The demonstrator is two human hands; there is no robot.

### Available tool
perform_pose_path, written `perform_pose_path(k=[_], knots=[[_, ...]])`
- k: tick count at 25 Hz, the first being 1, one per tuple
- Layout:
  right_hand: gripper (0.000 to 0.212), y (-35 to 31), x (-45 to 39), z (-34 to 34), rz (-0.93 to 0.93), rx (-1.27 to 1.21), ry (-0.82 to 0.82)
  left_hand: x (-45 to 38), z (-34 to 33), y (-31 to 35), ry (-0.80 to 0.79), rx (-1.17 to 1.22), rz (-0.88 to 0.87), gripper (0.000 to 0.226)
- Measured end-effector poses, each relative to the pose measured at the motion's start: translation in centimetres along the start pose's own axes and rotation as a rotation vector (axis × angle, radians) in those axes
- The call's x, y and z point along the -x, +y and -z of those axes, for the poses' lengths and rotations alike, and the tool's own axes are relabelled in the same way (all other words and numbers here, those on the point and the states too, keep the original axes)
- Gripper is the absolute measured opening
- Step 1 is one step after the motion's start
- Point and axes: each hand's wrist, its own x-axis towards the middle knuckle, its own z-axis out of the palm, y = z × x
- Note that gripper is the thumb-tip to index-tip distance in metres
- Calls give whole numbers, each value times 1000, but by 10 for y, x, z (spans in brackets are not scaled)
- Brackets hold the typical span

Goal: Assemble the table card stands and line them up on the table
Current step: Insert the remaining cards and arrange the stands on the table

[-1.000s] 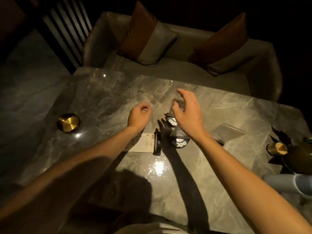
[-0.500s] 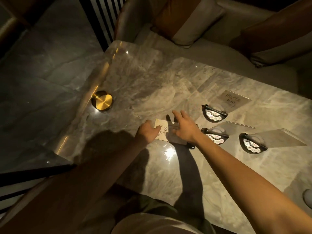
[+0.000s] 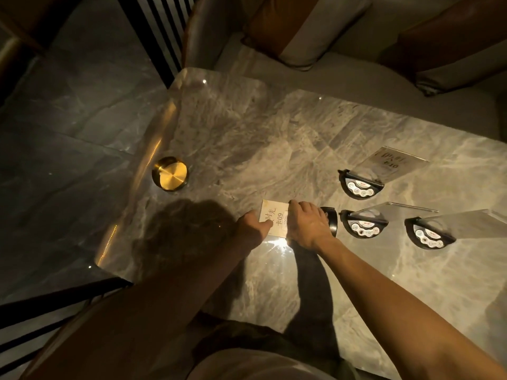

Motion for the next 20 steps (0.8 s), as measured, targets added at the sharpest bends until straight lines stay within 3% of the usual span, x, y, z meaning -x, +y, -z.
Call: perform_pose_path(k=[4,8,14,20], knots=[[49,0,1,12,-76,-58,-55,-3,3,3,-59,2,8,41],[19,19,2,17,-157,-364,-120,-2,5,1,-132,12,-76,26],[23,35,6,40,-214,-773,5,4,21,42,-88,145,-239,29],[20,41,6,64,-180,-897,244,10,32,107,-12,189,-366,24]])
